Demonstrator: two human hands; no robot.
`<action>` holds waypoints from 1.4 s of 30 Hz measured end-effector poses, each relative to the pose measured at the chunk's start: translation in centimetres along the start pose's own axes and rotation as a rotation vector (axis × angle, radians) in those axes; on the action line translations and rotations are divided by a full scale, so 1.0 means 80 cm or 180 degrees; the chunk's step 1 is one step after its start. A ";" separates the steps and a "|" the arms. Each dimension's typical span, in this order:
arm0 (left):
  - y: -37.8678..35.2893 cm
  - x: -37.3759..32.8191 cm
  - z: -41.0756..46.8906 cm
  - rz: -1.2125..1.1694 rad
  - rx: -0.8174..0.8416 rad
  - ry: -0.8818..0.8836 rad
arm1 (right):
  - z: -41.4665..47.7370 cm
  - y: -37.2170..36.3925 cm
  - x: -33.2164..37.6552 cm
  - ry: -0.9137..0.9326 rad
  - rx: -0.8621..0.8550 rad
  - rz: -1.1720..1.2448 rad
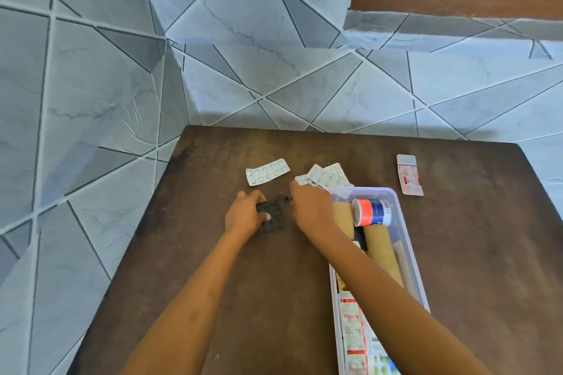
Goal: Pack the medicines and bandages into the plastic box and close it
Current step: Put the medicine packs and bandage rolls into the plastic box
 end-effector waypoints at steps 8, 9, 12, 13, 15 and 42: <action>0.065 -0.071 -0.040 -0.2005 -0.0613 0.0260 | -0.079 0.075 -0.121 -0.1352 -0.0797 0.1615; 0.067 -0.091 -0.047 -0.2013 -0.0489 0.0093 | -0.090 0.074 -0.137 -0.1441 -0.0777 0.1673; 0.047 -0.145 -0.068 -0.1559 0.0095 -0.0432 | -0.116 0.062 -0.168 -0.1634 -0.0486 0.1610; 0.036 -0.160 -0.075 -0.1280 0.0223 -0.0619 | -0.120 0.055 -0.174 -0.1607 -0.0364 0.1563; 0.011 -0.185 -0.089 -0.0675 0.0318 -0.0902 | -0.127 0.045 -0.182 -0.1391 -0.0195 0.1368; -0.073 -0.215 -0.124 0.1626 0.0165 -0.1458 | -0.161 0.022 -0.197 -0.0076 0.0129 0.0119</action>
Point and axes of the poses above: each hand's wrist, its own z-axis towards the middle knuckle, its own y-axis out of the back of the hand, x = y × z, the point moved 1 cm from there along z, towards the middle knuckle, and after that the axes turned 8 degrees about -x, right-handed, at the moved point
